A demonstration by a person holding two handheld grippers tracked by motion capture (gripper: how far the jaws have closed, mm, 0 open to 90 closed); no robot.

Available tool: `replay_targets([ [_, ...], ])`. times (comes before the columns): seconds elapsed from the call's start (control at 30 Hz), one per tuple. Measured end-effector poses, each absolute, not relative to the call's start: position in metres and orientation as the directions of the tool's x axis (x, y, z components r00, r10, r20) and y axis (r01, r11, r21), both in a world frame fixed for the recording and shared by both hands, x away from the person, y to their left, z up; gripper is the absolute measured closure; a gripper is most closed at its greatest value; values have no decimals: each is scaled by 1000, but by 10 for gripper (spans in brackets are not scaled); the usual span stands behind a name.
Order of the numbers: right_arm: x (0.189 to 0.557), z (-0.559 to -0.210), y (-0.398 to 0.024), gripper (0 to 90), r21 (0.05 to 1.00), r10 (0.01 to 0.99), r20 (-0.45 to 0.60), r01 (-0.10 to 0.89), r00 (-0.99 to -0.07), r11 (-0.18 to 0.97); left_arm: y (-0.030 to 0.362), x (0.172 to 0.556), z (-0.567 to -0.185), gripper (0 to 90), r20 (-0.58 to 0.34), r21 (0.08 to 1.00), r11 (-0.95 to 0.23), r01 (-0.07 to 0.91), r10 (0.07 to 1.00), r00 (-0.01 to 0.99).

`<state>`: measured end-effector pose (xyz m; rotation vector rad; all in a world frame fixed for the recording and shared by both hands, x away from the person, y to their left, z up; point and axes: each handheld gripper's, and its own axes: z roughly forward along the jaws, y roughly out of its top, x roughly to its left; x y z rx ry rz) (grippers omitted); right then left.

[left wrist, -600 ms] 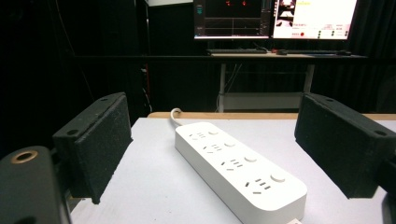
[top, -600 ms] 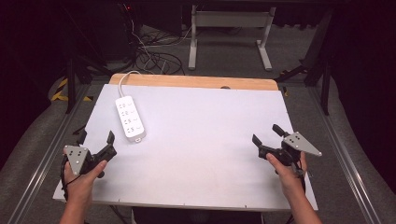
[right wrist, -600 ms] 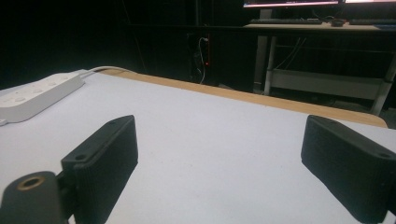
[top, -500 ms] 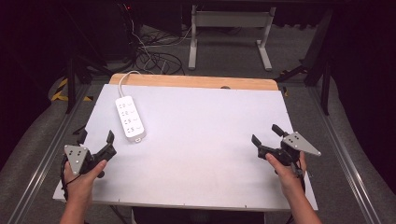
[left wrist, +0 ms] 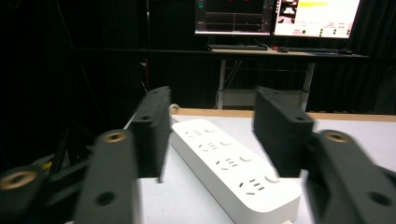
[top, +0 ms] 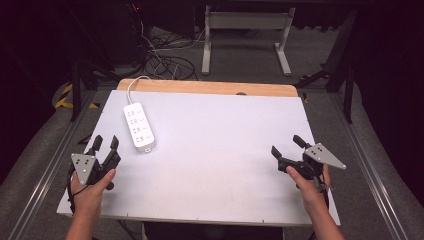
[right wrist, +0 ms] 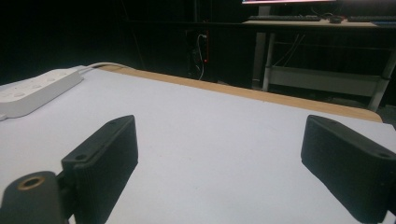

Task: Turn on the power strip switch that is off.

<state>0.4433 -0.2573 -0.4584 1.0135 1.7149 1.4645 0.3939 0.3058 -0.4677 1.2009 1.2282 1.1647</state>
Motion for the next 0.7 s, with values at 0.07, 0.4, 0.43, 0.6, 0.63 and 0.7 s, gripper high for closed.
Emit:
replay_targets([
  [0.07,443,-459,-257,119,986,874,-2,144,-485,82,305,392,-467,746,-43,999,43,33,999,4],
  [0.4,450,-448,-257,132,990,859,49,142,-510,28,308,396,-455,900,-115,988,113,103,993,10],
  [0.43,451,-447,-260,133,990,855,49,141,-516,28,308,399,-450,900,-101,989,98,111,995,22],
  [0.6,454,-452,-265,114,984,853,41,169,-521,56,312,429,-420,900,-31,983,23,181,999,42],
  [0.63,455,-453,-264,102,983,851,33,171,-524,67,313,437,-413,900,-13,980,4,199,999,47],
  [0.7,455,-453,-263,79,981,849,30,179,-528,76,314,453,-401,900,8,969,-23,245,998,60],
])
